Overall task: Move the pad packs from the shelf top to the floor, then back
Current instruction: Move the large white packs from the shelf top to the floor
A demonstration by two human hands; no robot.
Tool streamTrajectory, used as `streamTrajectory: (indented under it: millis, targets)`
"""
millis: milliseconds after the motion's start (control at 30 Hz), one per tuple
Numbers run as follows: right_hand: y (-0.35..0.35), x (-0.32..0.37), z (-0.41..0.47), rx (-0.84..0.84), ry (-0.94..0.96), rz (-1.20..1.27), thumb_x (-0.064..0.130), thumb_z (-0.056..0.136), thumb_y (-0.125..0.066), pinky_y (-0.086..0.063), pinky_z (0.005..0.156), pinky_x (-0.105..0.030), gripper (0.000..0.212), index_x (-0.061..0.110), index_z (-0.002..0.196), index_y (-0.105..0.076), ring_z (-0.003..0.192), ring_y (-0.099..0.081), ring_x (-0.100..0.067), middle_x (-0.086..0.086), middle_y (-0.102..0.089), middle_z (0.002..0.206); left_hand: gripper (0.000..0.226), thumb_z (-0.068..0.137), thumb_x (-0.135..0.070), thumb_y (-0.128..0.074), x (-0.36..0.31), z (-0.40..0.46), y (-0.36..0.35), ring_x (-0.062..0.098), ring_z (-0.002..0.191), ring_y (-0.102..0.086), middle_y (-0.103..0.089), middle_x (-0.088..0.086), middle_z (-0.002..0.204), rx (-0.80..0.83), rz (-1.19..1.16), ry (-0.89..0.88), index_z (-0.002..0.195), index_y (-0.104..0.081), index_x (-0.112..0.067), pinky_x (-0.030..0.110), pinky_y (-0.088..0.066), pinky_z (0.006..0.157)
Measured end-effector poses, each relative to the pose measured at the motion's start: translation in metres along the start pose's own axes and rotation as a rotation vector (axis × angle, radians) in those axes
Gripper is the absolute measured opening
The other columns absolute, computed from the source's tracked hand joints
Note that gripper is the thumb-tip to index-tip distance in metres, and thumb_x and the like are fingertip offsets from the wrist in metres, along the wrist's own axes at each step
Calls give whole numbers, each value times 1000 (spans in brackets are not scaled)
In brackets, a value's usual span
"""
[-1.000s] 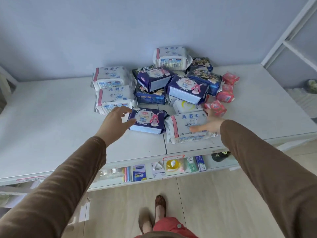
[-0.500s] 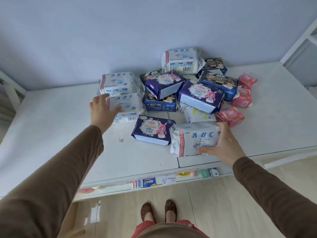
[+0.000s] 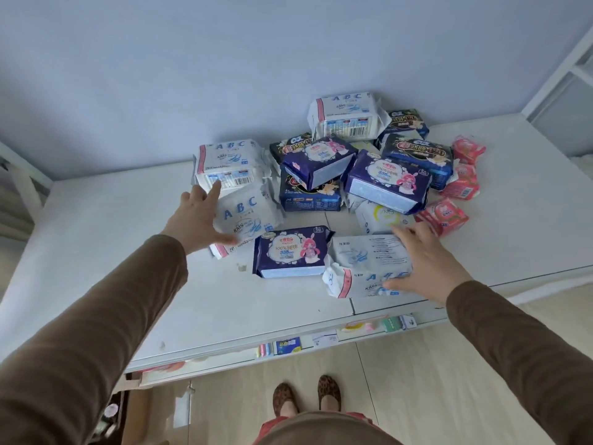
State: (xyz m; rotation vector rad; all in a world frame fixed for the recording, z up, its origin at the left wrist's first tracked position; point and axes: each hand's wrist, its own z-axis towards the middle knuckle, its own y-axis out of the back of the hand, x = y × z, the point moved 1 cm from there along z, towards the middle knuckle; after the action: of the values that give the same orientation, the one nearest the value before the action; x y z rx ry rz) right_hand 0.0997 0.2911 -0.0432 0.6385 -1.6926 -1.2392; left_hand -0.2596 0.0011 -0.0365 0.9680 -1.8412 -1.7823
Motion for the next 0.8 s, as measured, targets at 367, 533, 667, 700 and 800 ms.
streamTrajectory:
  millis: [367,533,667,700,800]
  targets:
    - [1,2,-9,183,-77,177,31,68,-90,-38,101,-29,99,26,146,-29,128,-41,-12,5,-35,143,88,63,-47,-87,8,-14,-11,16,88,-64,-61,-3,113,67,-635,186,131,-35,-26,29,-53,66]
    - [6,14,-33,95,-41,219,29,64,-93,-44,80,-26,74,30,120,-46,107,-54,-14,4,-52,120,68,64,-38,-88,17,-47,-5,11,89,-65,-63,-10,107,-162,-785,221,116,-46,-25,30,-54,66]
    - [9,29,-68,86,-28,337,37,61,-93,-54,82,-32,71,43,113,-46,98,-64,-11,12,-66,109,67,65,-23,-90,22,-101,12,5,82,-67,-60,-4,111,-262,-850,135,116,-48,-25,20,-54,49]
    - [9,34,-79,86,-25,377,42,59,-92,-55,81,-32,71,45,113,-45,95,-66,-8,14,-67,106,68,64,-22,-91,22,-119,14,7,85,-66,-57,1,115,-279,-819,125,117,-49,-26,20,-54,51]
    - [5,48,-108,83,6,457,59,52,-87,-54,77,-31,71,43,110,-48,86,-65,-2,16,-69,98,74,62,-31,-92,23,-178,13,16,91,-59,-52,3,116,-308,-667,153,122,-49,-35,22,-51,65]
